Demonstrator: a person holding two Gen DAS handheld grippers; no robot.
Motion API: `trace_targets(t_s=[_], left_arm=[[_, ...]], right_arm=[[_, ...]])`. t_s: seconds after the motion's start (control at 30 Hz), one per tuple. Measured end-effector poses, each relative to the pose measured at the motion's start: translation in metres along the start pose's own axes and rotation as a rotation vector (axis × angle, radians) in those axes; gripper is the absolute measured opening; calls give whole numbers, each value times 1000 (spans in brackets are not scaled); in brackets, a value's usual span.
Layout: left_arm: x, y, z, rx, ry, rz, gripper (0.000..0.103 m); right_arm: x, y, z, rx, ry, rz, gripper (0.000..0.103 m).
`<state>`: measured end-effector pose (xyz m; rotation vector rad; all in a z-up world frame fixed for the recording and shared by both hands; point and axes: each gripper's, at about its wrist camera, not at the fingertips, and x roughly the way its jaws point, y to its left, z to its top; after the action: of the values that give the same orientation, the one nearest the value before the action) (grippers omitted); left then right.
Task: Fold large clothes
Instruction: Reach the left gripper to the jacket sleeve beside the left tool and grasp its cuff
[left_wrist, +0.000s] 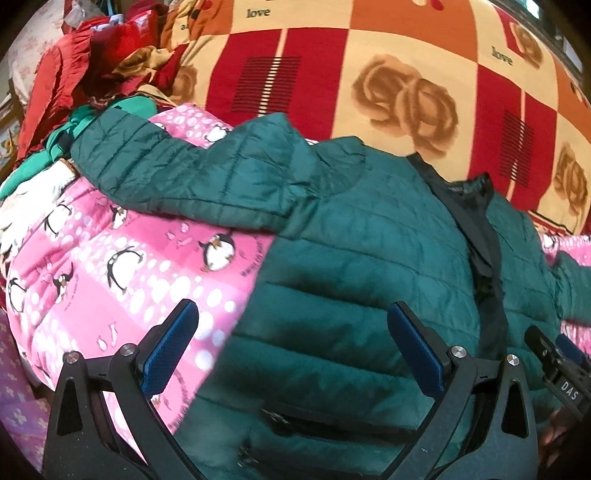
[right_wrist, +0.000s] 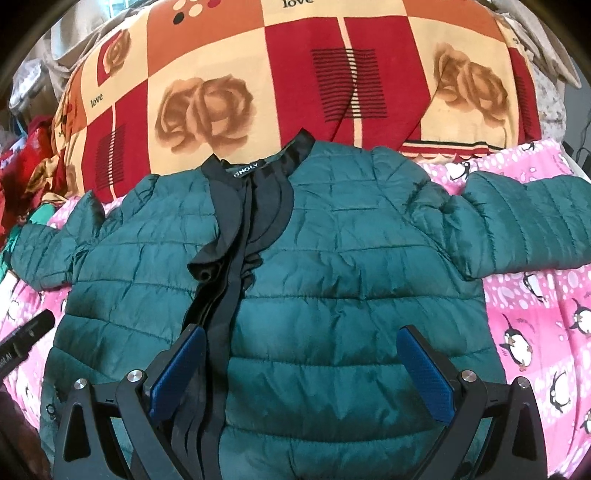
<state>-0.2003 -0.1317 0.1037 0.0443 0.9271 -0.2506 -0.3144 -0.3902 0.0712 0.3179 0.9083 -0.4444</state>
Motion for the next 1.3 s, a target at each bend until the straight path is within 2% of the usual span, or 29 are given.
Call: trace_targets(t_s=[0.4, 0.7, 0.83, 0.97, 1.13, 1.23, 1.3], left_arm=[[22, 57, 33, -87, -12, 60, 102], [41, 136, 56, -282, -14, 91, 102], [46, 165, 70, -331, -15, 127, 102], [44, 199, 89, -395, -55, 147, 102], [46, 245, 119, -463, -131, 261, 102], [56, 261, 139, -454, -140, 329, 102], [66, 270, 151, -435, -142, 378, 97]], right_arm=[[24, 8, 7, -15, 26, 1, 103], [39, 18, 6, -35, 47, 11, 103], [38, 21, 6, -47, 46, 15, 103], [39, 23, 4, -51, 48, 19, 103], [42, 24, 2, -56, 49, 14, 103], [44, 25, 0, -58, 44, 15, 103], [45, 25, 0, -56, 41, 15, 103]])
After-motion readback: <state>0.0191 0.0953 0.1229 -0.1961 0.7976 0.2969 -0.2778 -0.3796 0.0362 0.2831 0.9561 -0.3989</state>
